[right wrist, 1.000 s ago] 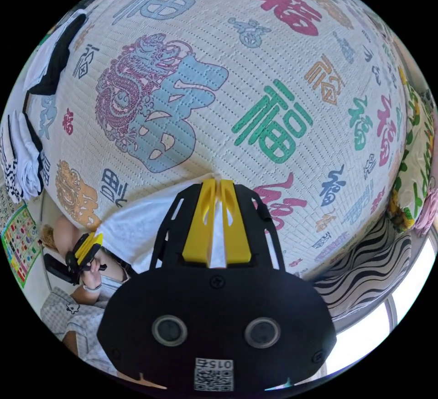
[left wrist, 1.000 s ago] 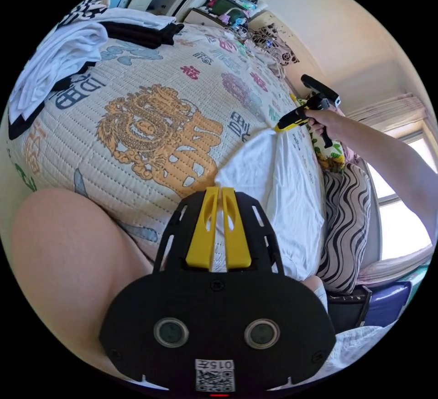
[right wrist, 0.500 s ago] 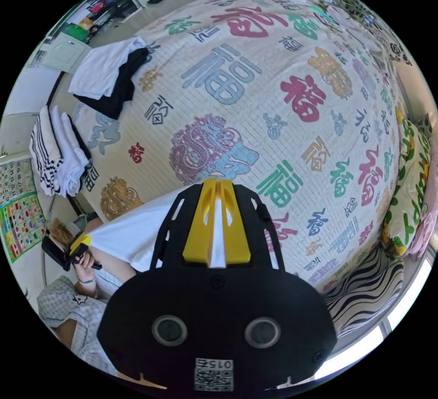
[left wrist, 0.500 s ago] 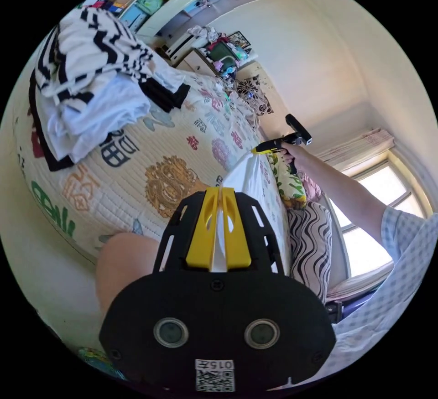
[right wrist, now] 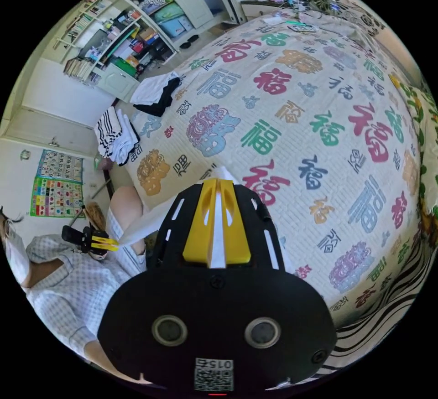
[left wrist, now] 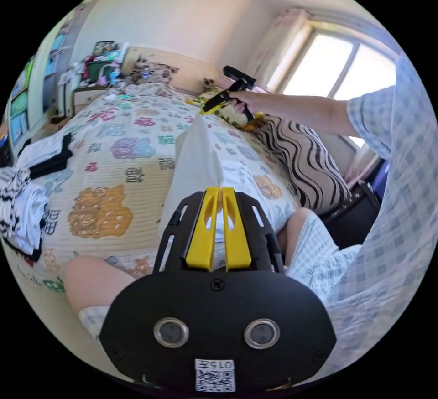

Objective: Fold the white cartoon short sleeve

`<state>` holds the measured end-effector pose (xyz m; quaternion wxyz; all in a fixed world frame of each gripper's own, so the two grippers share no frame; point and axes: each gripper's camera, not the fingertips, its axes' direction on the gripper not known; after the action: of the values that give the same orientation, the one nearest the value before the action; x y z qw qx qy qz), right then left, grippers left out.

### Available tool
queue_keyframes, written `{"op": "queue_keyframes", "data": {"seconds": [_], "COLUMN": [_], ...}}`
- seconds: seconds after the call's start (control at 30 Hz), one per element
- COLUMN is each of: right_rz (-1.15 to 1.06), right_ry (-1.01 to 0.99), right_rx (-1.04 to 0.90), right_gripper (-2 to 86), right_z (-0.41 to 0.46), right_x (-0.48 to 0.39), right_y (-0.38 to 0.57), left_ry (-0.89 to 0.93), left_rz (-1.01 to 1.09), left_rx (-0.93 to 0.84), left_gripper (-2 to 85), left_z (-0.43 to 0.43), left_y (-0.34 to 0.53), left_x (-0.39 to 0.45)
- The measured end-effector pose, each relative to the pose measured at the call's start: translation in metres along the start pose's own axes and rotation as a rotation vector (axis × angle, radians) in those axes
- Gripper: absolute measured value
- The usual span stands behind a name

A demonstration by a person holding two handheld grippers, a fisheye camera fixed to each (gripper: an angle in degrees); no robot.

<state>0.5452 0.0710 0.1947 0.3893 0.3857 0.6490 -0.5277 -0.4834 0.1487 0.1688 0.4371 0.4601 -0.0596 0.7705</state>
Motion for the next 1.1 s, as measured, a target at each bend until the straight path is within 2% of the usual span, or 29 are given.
{"op": "queue_keyframes", "data": {"seconds": [0.33, 0.47, 0.73, 0.83, 0.93, 1.1], "right_rz": [0.205, 0.256, 0.335, 0.45, 0.525, 0.542], "right_ry": [-0.2, -0.216, -0.292, -0.268, -0.315, -0.306], "right_rx": [0.153, 0.172, 0.279, 0.318, 0.382, 0.513], "right_gripper": [-1.0, -1.0, -0.8, -0.1, 1.5, 5.9], "right_z": [0.022, 0.056, 0.093, 0.104, 0.108, 0.1], "right_x": [0.208, 0.258, 0.324, 0.342, 0.349, 0.295], "right_y": [0.303, 0.385, 0.513, 0.557, 0.612, 0.712], "left_ry": [0.236, 0.199, 0.172, 0.161, 0.267, 0.427], "left_rz": [0.456, 0.589, 0.702, 0.72, 0.686, 0.645], "left_rx": [-0.358, -0.472, -0.544, -0.625, -0.733, -0.698], "left_gripper": [-0.6, -0.5, 1.0, 5.9, 8.1, 7.9], "left_z": [0.222, 0.296, 0.378, 0.412, 0.432, 0.411], "left_y": [0.047, 0.069, 0.096, 0.115, 0.122, 0.107], "left_x": [0.187, 0.231, 0.267, 0.267, 0.257, 0.233]}}
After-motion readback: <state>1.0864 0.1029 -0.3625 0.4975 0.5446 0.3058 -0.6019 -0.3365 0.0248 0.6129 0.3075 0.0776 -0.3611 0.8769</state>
